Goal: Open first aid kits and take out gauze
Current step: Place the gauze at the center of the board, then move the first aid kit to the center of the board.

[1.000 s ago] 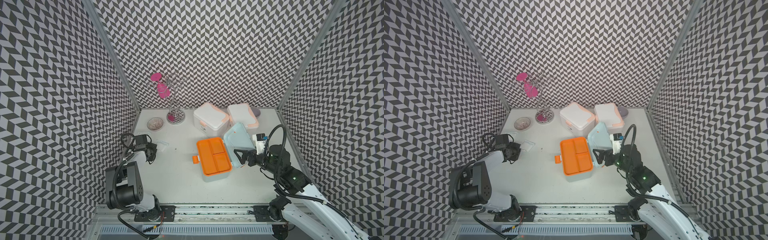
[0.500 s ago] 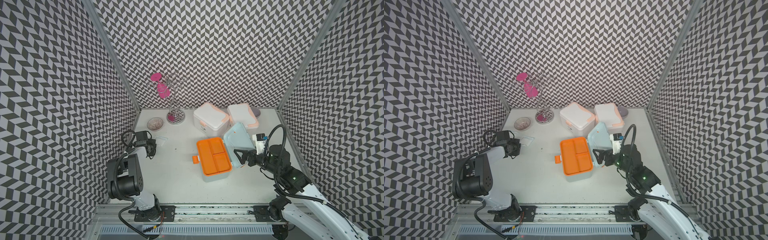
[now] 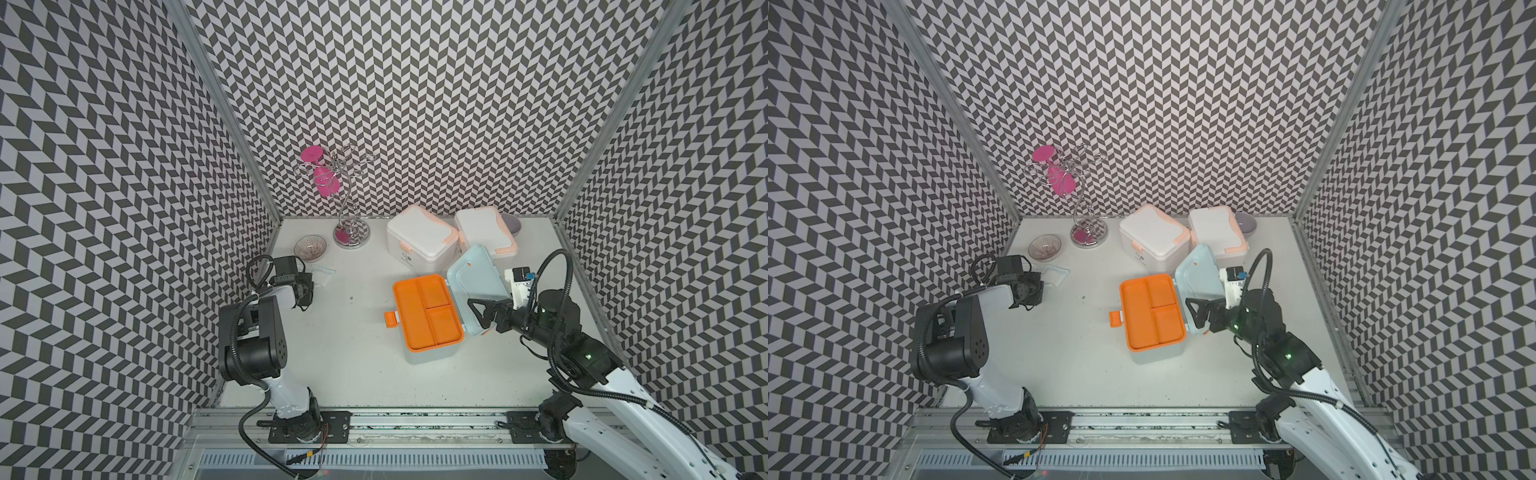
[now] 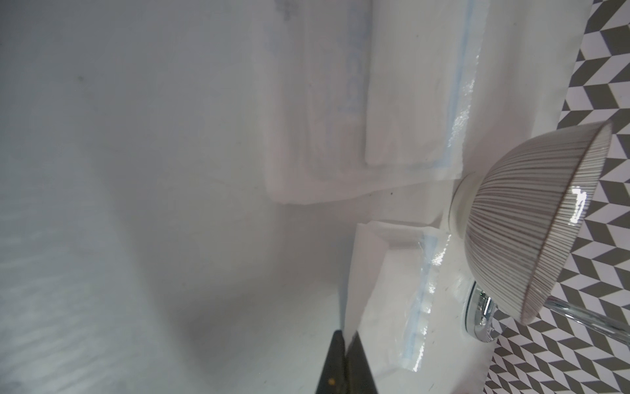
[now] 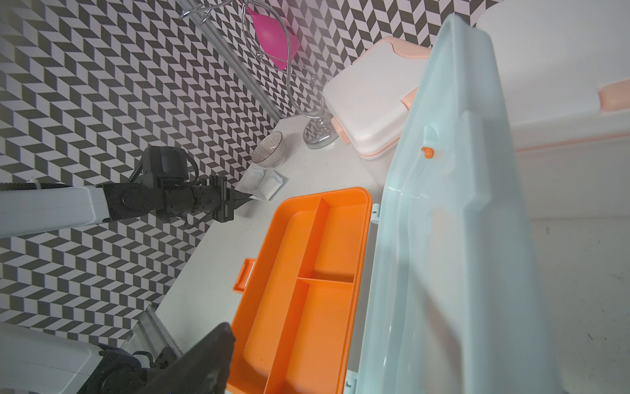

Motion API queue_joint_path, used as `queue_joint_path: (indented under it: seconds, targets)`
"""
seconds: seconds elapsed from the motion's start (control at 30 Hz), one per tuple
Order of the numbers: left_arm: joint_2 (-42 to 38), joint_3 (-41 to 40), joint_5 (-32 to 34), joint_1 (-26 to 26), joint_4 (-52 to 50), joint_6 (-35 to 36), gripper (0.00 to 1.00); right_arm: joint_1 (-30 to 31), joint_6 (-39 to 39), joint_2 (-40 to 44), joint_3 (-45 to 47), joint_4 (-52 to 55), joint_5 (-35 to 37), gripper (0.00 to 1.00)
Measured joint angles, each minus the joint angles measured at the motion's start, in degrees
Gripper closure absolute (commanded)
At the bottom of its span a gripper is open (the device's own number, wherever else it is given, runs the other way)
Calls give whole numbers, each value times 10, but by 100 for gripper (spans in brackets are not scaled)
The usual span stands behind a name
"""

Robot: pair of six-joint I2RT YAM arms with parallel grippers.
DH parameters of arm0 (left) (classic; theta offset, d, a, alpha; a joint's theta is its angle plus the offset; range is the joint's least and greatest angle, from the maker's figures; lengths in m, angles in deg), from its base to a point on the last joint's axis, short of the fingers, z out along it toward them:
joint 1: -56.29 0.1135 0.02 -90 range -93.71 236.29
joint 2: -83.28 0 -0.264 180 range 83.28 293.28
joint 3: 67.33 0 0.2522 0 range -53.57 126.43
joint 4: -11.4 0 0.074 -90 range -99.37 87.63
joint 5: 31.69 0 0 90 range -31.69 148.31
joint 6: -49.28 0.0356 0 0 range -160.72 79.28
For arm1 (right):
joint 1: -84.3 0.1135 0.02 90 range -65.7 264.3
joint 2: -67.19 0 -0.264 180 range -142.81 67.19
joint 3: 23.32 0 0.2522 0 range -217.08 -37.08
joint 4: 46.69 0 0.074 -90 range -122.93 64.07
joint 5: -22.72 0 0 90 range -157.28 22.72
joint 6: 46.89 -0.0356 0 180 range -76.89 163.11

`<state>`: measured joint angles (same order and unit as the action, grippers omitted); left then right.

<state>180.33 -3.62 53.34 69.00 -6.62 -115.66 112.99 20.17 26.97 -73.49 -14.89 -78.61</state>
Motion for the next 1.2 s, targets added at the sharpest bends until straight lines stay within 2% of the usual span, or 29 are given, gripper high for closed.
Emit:
queue_joint_path:
  seconds: [0.07, 0.17, 0.3, 0.43, 0.6, 0.73, 0.8, 0.87, 1.03, 1.2]
  targets:
    - [0, 0, 5, 0, -3, 0, 75, 0, 0, 0, 0, 0, 0, 0]
    - [-3, 1, 11, -1, -14, 1, 51, 0, 0, -2, 0, 0, 0, 0]
    - [-32, 1, 18, -7, -38, 11, 39, 0, 0, -4, 0, 0, 0, 0]
    - [-101, 1, 30, -30, -64, 34, 26, 0, 0, -5, 0, -1, 0, 0]
    - [-196, 1, 51, -89, -89, 73, 22, 0, 0, -10, 0, -1, 0, 0]
    - [-249, 17, 82, -191, -130, 119, 22, 0, -2, -11, 0, 0, 0, 0]
    - [-261, 35, 103, -252, -153, 137, 23, 0, -5, -11, 0, 0, -3, 5]
    - [-267, 63, 128, -332, -175, 153, 23, 0, -7, -11, 0, 0, -12, 10]
    - [-251, 124, 176, -487, -217, 184, 25, -1, -9, -4, 0, 18, -40, 16]
    - [-198, 156, 196, -565, -242, 215, 31, -1, -16, 31, 0, 52, -77, 16]
